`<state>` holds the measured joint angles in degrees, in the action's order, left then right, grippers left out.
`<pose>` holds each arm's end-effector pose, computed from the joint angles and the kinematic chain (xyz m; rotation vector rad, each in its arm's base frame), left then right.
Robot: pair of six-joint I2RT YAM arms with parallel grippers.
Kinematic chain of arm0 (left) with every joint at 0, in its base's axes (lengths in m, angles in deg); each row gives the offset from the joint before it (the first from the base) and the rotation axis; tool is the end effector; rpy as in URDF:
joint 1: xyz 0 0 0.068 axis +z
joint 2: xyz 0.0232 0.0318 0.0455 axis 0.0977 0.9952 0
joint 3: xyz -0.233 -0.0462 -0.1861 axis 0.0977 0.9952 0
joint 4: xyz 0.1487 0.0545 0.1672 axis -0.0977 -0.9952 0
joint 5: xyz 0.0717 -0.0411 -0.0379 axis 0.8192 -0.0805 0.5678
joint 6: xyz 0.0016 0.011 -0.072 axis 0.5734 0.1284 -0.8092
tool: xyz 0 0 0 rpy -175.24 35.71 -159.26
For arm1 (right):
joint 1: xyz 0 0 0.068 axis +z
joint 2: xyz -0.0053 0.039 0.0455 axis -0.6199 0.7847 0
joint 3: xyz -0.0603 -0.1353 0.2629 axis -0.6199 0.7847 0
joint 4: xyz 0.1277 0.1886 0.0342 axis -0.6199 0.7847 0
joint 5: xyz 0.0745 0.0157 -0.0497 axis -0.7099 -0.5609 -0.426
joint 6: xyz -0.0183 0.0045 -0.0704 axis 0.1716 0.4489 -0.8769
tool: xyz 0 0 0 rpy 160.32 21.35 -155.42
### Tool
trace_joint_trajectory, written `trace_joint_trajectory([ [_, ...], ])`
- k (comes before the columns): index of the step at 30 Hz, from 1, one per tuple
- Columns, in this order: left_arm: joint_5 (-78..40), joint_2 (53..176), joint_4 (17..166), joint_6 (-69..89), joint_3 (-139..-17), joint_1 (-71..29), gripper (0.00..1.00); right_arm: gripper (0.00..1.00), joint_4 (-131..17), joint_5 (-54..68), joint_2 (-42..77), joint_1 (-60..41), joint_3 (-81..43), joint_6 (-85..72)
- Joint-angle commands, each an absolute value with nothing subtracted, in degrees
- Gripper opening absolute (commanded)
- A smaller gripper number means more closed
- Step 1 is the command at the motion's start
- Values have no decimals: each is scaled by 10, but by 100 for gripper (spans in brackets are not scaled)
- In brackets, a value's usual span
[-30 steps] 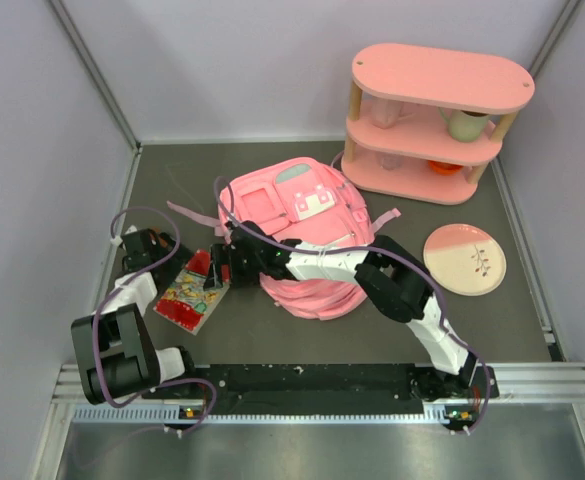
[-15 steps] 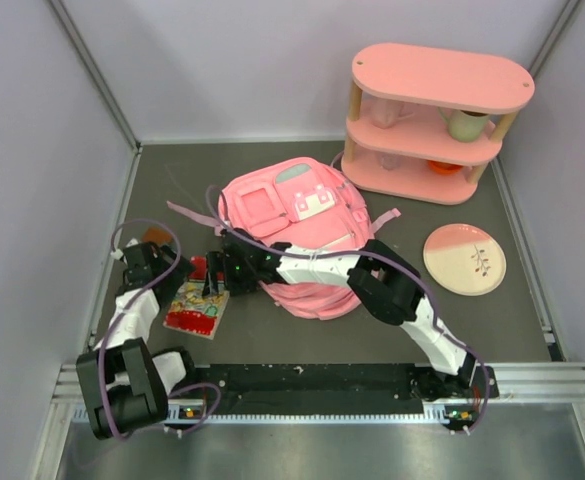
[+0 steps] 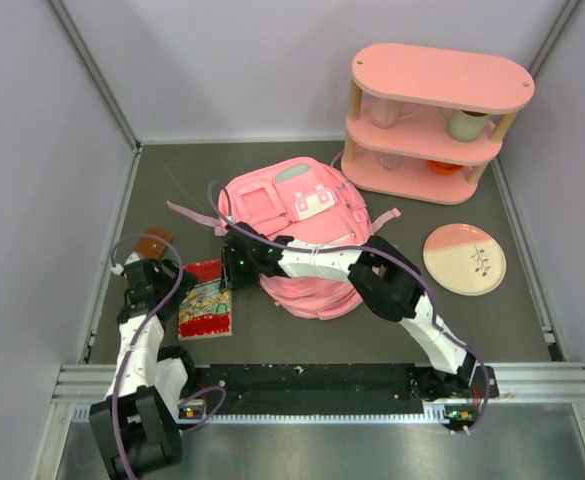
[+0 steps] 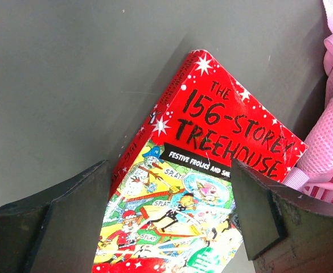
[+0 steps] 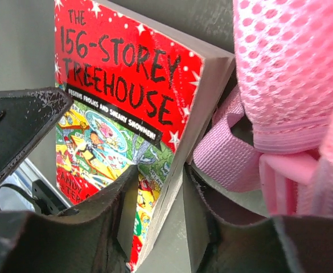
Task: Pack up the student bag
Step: Pick up the book from the center of the board.
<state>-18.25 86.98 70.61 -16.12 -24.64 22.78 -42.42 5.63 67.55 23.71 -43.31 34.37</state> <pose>0.1244 0.0300 0.1838 -1.0521 2.1674 -0.3265 0.2345 0.4608 0.1799 -0.4129 2.6224 0.9776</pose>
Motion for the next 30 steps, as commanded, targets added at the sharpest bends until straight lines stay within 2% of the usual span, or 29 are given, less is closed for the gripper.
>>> trace_joint_trajectory([
  [1,-219,857,697,-180,-242,225,87,32,-487,32,652,241,-452,345],
  [3,-221,857,698,-180,-242,226,87,30,-489,36,648,241,-447,352],
  [4,-221,857,697,-180,-243,225,87,24,-482,38,646,241,-448,351],
  [13,-226,850,711,-190,-236,226,87,23,-438,62,646,243,-467,317],
  [23,-238,849,717,-195,-234,225,87,37,-504,25,626,246,-435,312],
  [30,-241,847,720,-200,-231,225,87,25,-512,27,618,247,-435,302],
])
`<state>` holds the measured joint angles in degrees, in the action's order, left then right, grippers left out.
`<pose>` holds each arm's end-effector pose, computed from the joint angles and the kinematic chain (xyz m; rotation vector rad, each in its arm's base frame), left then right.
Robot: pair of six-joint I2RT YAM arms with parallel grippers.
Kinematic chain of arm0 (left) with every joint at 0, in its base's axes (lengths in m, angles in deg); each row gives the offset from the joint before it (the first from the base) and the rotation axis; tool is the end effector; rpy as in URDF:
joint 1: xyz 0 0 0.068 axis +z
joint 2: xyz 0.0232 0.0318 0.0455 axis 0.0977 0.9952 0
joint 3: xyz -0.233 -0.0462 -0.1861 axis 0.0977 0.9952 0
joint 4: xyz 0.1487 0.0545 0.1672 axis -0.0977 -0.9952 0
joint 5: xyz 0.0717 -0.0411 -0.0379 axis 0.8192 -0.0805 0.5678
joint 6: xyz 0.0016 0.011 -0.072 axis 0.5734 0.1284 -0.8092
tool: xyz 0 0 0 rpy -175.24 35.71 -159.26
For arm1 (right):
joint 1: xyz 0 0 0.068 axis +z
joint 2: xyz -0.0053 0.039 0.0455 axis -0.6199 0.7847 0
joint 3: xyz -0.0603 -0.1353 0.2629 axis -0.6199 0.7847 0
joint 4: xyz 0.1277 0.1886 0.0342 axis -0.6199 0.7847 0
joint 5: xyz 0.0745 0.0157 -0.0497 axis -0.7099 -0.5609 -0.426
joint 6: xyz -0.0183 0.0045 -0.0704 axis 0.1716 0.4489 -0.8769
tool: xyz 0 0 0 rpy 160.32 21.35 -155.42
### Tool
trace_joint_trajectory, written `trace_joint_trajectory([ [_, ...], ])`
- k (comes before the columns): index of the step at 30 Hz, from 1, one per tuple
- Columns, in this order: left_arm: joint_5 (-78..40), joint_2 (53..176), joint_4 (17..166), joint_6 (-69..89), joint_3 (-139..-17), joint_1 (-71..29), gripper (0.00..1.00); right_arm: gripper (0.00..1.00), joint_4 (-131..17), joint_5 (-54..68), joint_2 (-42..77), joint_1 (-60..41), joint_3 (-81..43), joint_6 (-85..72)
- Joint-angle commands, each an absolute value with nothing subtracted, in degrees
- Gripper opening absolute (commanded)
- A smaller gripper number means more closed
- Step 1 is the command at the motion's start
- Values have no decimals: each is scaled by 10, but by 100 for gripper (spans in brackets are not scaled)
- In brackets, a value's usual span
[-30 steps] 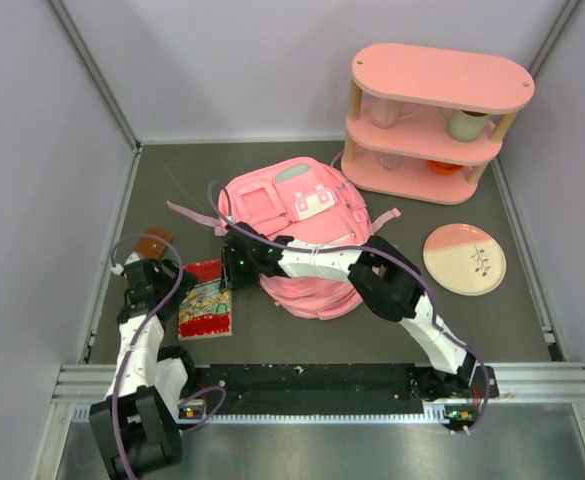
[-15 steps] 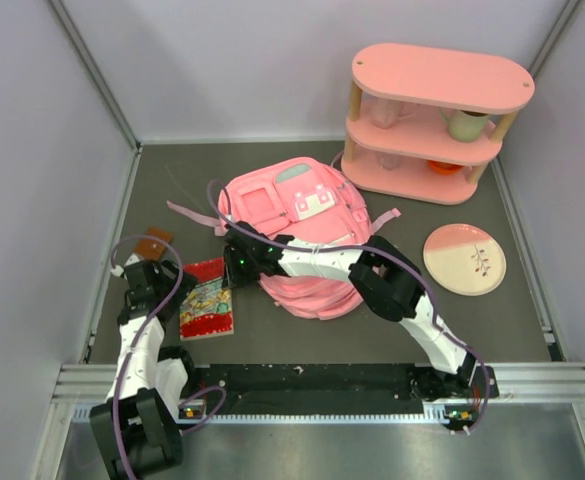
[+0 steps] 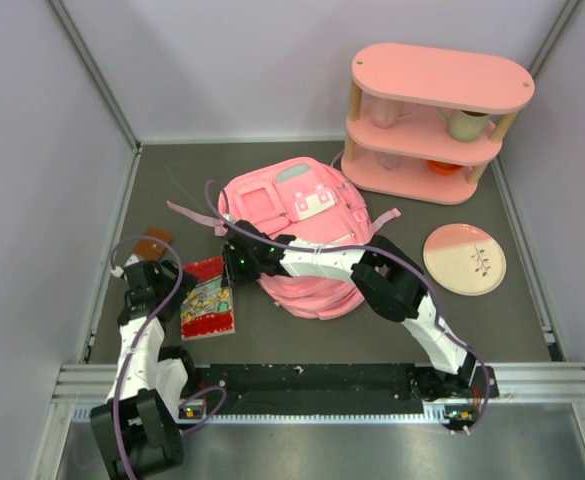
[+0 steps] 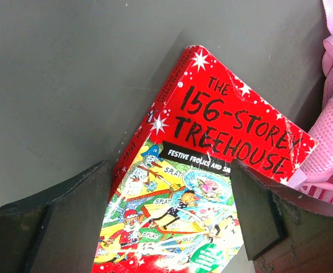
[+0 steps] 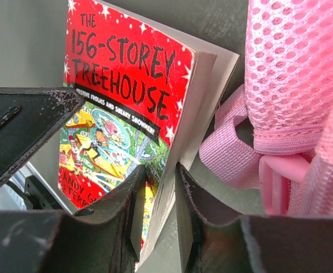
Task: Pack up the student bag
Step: Pick up the book from the center of the board.
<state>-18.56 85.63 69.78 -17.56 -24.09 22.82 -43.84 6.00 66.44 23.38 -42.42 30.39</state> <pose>0.1202 0.0285 0.1821 -1.0789 2.1571 -0.3441 0.2369 0.4581 0.1870 -0.4869 2.5601 0.9719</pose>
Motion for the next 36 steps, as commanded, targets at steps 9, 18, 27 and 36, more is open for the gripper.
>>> trace_joint_trajectory([
  [9,-244,847,727,-200,-227,225,87,32,-566,-5,616,246,-410,304],
  [18,-247,844,738,-209,-221,225,86,35,-567,-31,647,241,-413,337],
  [27,-245,831,735,-203,-229,225,86,0,-559,-27,654,237,-401,349],
  [36,-165,796,616,-124,-372,225,99,0,-688,-104,606,206,-306,393],
])
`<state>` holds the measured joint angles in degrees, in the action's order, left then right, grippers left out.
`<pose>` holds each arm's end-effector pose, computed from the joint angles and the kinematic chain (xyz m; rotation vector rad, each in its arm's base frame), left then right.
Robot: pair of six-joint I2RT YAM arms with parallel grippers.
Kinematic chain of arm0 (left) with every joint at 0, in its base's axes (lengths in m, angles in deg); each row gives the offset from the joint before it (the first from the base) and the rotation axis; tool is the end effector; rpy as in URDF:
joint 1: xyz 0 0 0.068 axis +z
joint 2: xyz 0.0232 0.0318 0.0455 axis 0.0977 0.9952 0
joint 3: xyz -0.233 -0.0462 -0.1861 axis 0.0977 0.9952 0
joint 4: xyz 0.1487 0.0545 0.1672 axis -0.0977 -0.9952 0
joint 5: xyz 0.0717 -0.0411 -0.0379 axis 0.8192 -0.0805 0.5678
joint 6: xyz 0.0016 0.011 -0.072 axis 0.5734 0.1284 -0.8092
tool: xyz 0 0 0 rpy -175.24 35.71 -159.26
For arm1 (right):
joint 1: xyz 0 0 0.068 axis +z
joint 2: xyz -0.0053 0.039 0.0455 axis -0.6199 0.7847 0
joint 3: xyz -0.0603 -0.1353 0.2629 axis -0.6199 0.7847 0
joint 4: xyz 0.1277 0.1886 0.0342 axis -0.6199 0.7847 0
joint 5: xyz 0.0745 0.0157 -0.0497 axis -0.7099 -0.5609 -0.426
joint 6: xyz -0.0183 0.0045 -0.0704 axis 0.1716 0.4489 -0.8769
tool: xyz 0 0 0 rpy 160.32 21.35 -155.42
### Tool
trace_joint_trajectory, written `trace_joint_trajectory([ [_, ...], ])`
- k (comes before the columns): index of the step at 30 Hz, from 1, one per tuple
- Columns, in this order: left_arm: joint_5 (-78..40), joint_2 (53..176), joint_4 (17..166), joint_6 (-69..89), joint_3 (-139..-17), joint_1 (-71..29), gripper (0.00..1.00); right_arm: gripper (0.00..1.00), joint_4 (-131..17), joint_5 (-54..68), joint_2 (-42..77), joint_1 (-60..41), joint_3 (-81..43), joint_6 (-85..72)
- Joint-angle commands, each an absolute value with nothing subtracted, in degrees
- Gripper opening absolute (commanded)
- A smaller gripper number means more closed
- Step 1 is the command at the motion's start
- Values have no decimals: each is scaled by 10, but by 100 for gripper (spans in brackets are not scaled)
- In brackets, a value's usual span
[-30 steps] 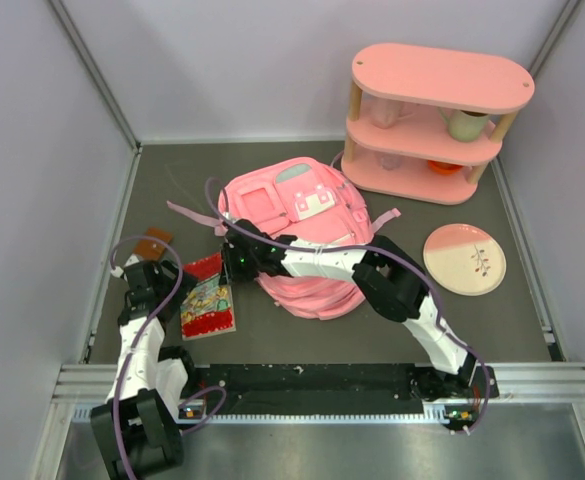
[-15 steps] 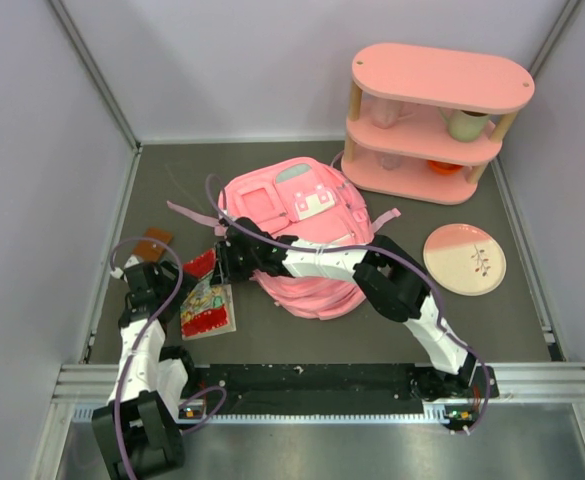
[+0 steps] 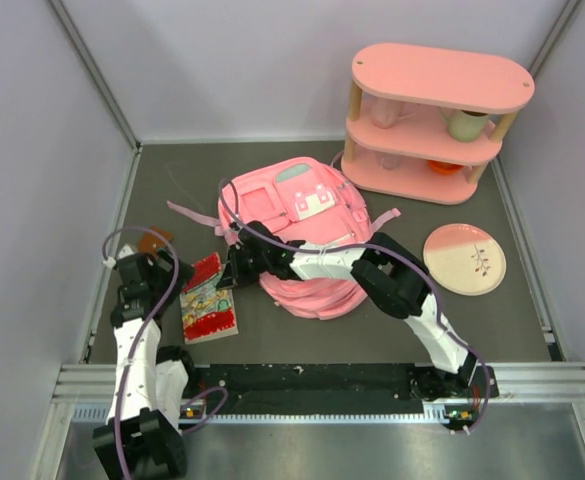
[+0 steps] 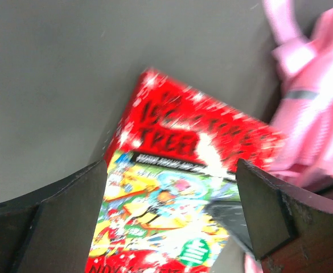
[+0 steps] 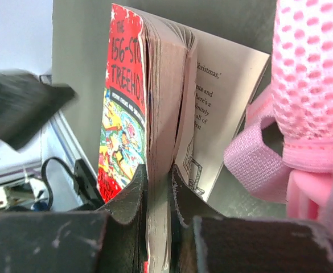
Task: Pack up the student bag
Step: Pick up the book from the center of the board.
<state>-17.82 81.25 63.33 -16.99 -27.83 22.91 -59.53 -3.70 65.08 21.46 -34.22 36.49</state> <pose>0.1119 0.0269 0.1994 -1.0594 2.1325 -0.3269 0.2424 0.4531 0.1837 -0.4259 2.5091 1.2836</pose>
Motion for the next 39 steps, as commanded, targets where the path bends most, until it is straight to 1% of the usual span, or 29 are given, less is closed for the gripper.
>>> trace_joint_trajectory([
  [1,-159,796,607,-114,-403,225,99,0,-697,-112,593,204,-301,393],
  [4,-154,802,578,-79,-466,225,99,0,-734,-132,561,196,-268,394],
  [6,-161,802,566,-65,-488,225,99,0,-772,-146,544,188,-241,402],
  [10,-197,796,562,-49,-529,226,99,0,-844,-187,505,178,-198,431],
  [12,-212,793,562,-40,-540,225,99,0,-846,-206,480,174,-194,438],
  [14,-246,792,565,-18,-559,226,99,0,-896,-232,453,173,-173,455],
  [16,-257,791,558,-7,-583,225,99,0,-916,-236,434,172,-147,468],
  [22,-311,781,559,-4,-634,225,99,0,-945,-229,372,143,-75,490],
  [27,-330,783,553,-4,-669,225,99,0,-834,-186,283,135,-55,398],
  [29,-344,785,556,-10,-673,226,99,0,-837,-184,256,126,-31,392],
  [32,-398,788,580,-14,-671,225,99,0,-836,-179,204,98,9,396],
  [33,-450,789,593,-13,-668,226,99,0,-833,-178,189,90,29,397],
  [34,-476,793,605,-26,-658,224,99,0,-828,-171,163,83,38,395],
  [35,-499,794,646,-39,-649,224,99,0,-821,-168,150,65,55,393],
  [36,-552,794,673,-70,-637,224,99,0,-814,-167,140,57,62,392],
  [39,-619,796,765,-117,-589,223,99,0,-801,-164,101,27,91,394],
])
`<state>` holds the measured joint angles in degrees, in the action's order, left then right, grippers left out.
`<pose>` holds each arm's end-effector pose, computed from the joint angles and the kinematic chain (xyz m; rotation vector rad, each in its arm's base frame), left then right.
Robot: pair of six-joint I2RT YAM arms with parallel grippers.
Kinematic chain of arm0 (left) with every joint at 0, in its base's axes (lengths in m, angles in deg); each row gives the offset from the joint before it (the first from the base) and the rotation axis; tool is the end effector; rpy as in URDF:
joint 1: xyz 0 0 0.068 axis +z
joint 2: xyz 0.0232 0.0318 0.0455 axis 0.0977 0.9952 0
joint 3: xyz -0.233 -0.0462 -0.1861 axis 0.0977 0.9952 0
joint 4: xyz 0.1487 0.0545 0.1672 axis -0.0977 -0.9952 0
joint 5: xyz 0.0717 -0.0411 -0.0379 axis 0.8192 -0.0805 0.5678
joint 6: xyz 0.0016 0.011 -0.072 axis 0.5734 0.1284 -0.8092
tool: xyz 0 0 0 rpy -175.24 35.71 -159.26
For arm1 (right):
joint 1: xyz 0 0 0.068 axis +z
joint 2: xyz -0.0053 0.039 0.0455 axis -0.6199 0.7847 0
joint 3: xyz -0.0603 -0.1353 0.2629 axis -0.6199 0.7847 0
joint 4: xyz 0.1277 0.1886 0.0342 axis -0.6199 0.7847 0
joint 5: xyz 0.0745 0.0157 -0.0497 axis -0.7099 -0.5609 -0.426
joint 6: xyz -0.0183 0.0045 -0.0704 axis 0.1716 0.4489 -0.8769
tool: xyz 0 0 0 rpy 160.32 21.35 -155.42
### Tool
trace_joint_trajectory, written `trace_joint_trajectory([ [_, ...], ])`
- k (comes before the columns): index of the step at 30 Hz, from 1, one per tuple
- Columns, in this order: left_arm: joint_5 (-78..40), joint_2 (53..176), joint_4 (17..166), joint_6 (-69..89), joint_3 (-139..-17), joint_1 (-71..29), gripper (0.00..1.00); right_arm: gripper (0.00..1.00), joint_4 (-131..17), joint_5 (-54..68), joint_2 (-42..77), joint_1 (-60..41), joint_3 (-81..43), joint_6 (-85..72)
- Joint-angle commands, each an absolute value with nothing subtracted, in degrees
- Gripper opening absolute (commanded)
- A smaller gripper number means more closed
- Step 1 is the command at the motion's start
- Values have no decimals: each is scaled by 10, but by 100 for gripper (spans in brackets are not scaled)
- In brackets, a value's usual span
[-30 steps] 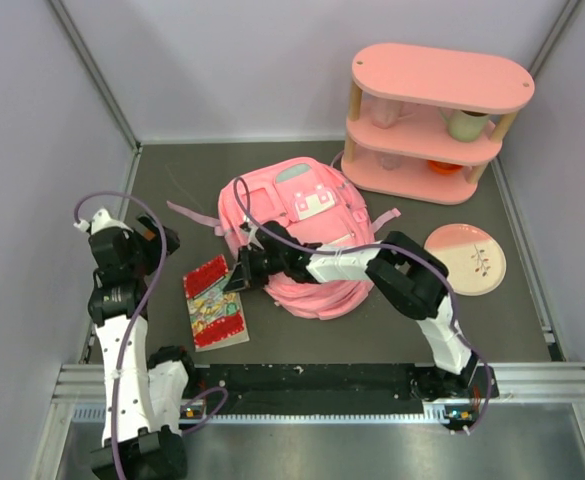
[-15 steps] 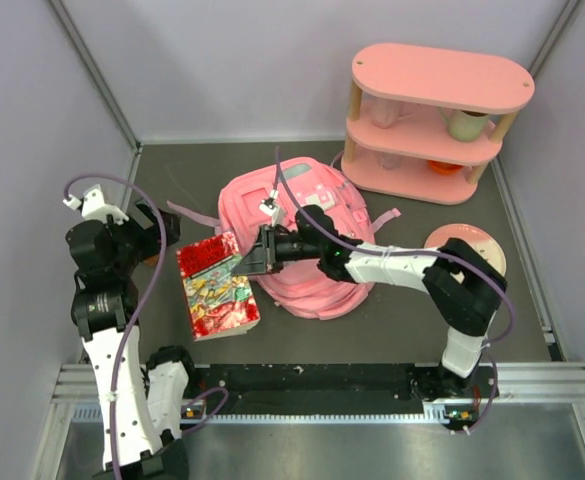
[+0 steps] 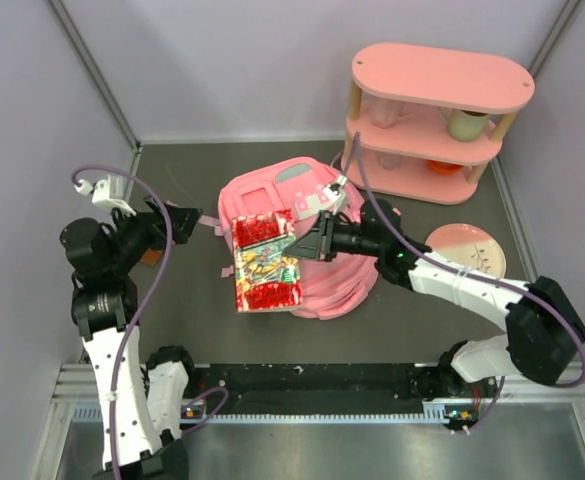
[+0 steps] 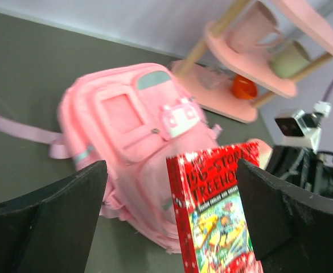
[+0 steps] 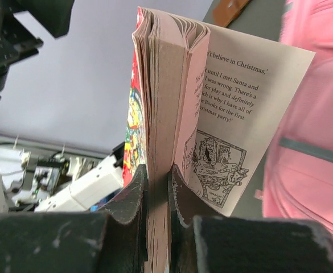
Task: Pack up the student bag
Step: Pick up the book from the center of the board.
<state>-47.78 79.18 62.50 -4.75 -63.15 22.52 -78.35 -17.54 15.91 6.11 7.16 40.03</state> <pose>0.1049 -0.0063 0.4043 -0.1680 1.7338 -0.6779 0.1940 0.2348 0.3280 -0.3265 2.0278 1.6461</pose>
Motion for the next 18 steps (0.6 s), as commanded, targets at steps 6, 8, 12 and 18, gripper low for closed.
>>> trace_joint_trajectory([
  [6,-589,813,754,-89,-565,178,99,0,-762,-139,44,-22,133,383],
  [8,-511,821,723,-60,-571,115,99,0,-755,-142,34,-37,144,383],
  [12,-406,845,687,-36,-579,-25,99,0,-748,-149,27,-57,149,379],
  [18,-465,858,819,-118,-521,-47,99,0,-781,-164,25,-58,155,405],
])
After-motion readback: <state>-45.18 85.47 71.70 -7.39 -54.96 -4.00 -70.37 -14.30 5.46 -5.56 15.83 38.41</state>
